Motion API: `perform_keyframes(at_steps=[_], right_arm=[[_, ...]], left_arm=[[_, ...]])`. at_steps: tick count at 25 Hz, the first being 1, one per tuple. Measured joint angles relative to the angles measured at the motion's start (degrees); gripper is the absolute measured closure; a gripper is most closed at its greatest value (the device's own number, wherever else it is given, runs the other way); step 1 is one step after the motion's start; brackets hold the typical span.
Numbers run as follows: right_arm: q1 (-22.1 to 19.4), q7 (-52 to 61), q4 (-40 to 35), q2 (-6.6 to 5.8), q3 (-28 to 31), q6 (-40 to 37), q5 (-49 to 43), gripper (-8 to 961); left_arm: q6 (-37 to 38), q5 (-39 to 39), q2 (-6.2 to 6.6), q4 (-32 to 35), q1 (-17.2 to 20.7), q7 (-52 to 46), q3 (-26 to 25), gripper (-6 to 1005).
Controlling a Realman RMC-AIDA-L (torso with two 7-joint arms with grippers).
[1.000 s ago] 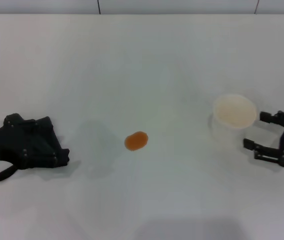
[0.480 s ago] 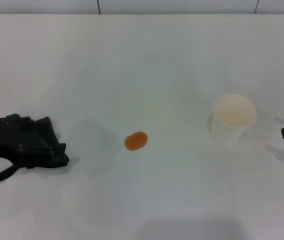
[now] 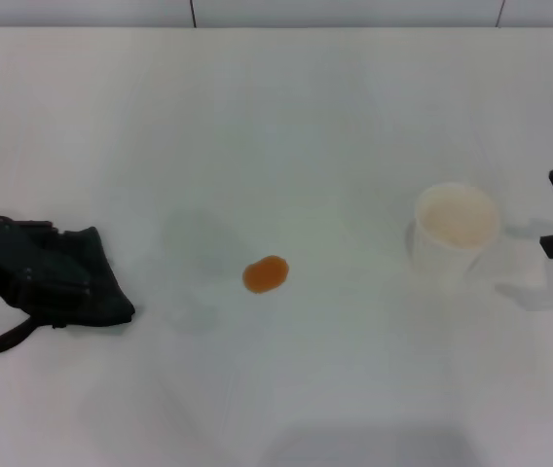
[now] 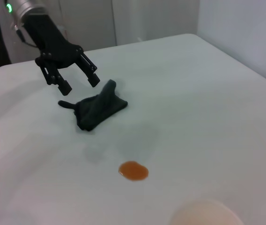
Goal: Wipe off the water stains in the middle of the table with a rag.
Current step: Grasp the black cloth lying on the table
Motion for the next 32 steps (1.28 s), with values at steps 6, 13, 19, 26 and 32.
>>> perform_keyframes(at_steps=[6, 13, 19, 26, 32], right_arm=[[1.0, 0.6, -0.6, 1.03, -0.1, 0.4, -1.1, 112], [2.7, 0.8, -0.5, 3.31, -0.2, 2.3, -4.0, 112], [4.0, 1.1, 0.0, 4.57, -1.7, 4.4, -5.2, 112], [4.2, 2.1, 0.1, 4.75, -4.0, 6.8, -5.4, 112], [5.4, 2.3, 0.9, 4.78, -4.4, 7.5, -5.4, 112]], left_arm=[[4.4, 8.7, 3.56, 0.8, -5.6, -3.6, 0.0, 125], [4.2, 20.0, 5.46, 1.0, -10.4, -3.3, 1.6, 130], [0.9, 23.0, 4.44, 0.5, -11.2, -2.6, 7.5, 143], [-0.9, 23.1, 3.53, 0.5, -13.0, -1.5, 9.8, 158], [-2.9, 23.2, 3.48, -1.2, -14.1, -1.5, 13.3, 171]])
